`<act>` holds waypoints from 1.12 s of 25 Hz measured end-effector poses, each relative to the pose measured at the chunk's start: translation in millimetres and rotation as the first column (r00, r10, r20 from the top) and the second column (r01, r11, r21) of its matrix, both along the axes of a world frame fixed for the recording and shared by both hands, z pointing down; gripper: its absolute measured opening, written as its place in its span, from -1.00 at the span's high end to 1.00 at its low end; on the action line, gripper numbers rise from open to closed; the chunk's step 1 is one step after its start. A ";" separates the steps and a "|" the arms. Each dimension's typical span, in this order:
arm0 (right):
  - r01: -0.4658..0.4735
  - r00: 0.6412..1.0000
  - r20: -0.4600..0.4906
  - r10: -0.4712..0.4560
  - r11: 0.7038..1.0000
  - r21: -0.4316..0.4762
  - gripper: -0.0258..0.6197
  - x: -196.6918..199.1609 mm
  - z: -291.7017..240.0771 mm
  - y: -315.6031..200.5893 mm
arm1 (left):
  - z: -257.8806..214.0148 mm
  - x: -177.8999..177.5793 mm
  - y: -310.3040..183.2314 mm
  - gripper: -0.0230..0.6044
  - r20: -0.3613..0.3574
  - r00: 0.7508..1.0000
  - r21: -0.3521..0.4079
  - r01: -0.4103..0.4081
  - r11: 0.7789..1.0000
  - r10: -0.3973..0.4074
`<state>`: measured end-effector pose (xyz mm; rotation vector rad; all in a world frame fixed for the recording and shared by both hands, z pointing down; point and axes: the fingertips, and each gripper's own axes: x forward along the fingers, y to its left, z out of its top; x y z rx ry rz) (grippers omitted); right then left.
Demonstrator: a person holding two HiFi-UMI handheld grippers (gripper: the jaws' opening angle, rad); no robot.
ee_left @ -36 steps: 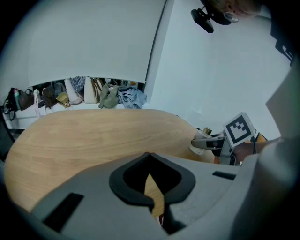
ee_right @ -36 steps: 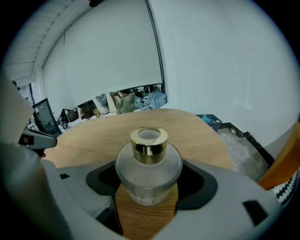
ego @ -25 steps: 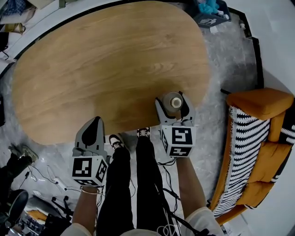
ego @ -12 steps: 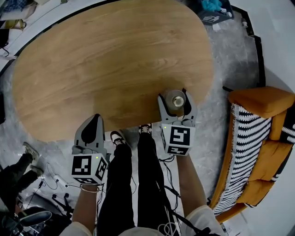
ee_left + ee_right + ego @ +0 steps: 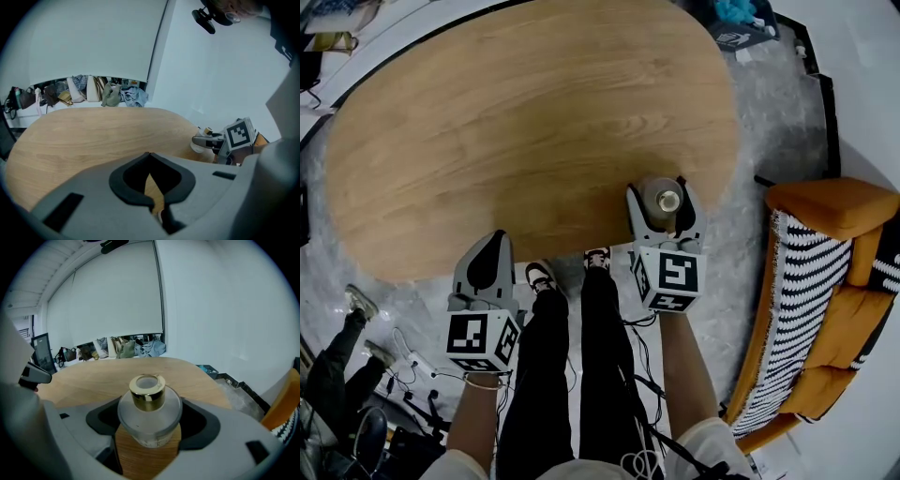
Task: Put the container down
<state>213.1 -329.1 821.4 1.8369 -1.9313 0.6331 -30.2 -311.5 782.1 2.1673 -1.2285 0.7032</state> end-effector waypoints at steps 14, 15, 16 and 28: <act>-0.091 0.995 -0.031 0.090 0.996 -0.015 -0.13 7.8 -67.1 22.4 | -57.1 -24.4 5.2 0.90 -0.029 0.998 0.019 0.050 0.999 -0.049; -0.104 0.994 -0.028 0.104 0.994 -0.019 -0.13 4.5 -78.7 24.3 | -67.9 -29.0 4.4 0.90 -0.030 0.998 0.026 0.057 0.998 -0.056; -0.112 0.993 -0.026 0.112 0.993 -0.018 -0.13 -0.5 -91.9 25.4 | -79.5 -33.9 3.0 0.90 -0.033 0.997 0.034 0.066 0.997 -0.065; 0.030 0.997 -0.079 -0.017 0.986 0.162 0.34 -100.8 -305.6 28.2 | -248.5 -68.2 15.1 0.90 -0.113 0.990 0.175 0.100 0.979 -0.081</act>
